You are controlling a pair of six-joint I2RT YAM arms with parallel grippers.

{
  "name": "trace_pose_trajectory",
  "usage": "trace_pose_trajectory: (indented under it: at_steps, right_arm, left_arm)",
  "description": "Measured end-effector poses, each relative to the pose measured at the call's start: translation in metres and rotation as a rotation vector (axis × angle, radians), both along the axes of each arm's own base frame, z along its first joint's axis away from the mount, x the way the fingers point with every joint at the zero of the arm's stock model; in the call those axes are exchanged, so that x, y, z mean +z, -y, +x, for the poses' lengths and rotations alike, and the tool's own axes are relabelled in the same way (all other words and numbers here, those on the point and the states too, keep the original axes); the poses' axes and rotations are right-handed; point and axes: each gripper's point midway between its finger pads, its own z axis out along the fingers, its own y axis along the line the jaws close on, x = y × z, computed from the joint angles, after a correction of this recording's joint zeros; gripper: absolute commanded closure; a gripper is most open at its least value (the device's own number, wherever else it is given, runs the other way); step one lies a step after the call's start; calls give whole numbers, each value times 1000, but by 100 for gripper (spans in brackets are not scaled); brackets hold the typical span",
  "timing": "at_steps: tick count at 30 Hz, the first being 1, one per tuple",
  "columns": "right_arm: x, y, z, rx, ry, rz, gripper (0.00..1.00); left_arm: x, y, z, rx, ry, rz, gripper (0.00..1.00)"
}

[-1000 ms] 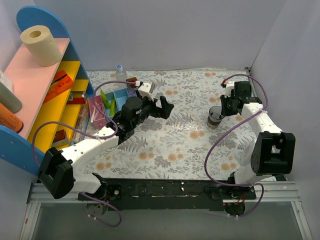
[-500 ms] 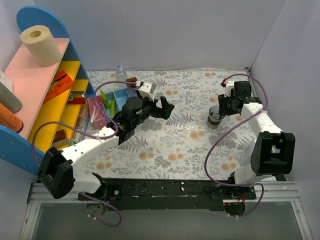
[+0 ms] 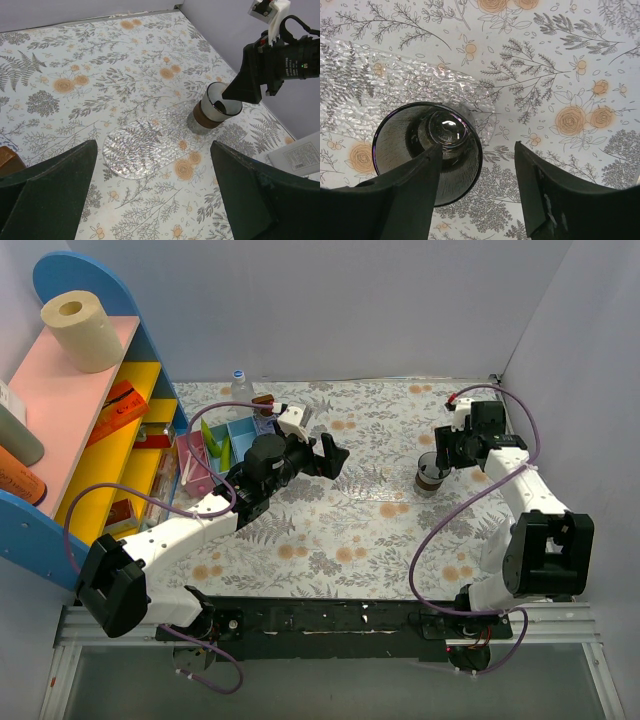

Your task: Prepare toiletry sets of a toothbrush and toothpaste on the tray

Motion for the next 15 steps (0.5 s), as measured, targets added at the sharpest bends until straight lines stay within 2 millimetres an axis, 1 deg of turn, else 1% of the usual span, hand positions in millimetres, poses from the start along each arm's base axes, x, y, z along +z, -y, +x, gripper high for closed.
trace_pose_trajectory:
  at_steps: [5,9,15]
  right_arm:
    - [19,5,1,-29,60,-18,34]
    - [34,10,-1,-60,115,-31,37]
    - [66,20,-5,-122,211,-55,39]
  left_arm:
    - [0,0,0,0,0,0,2]
    - [0,0,0,0,0,0,2]
    - [-1,1,-1,1,-6,-2,2]
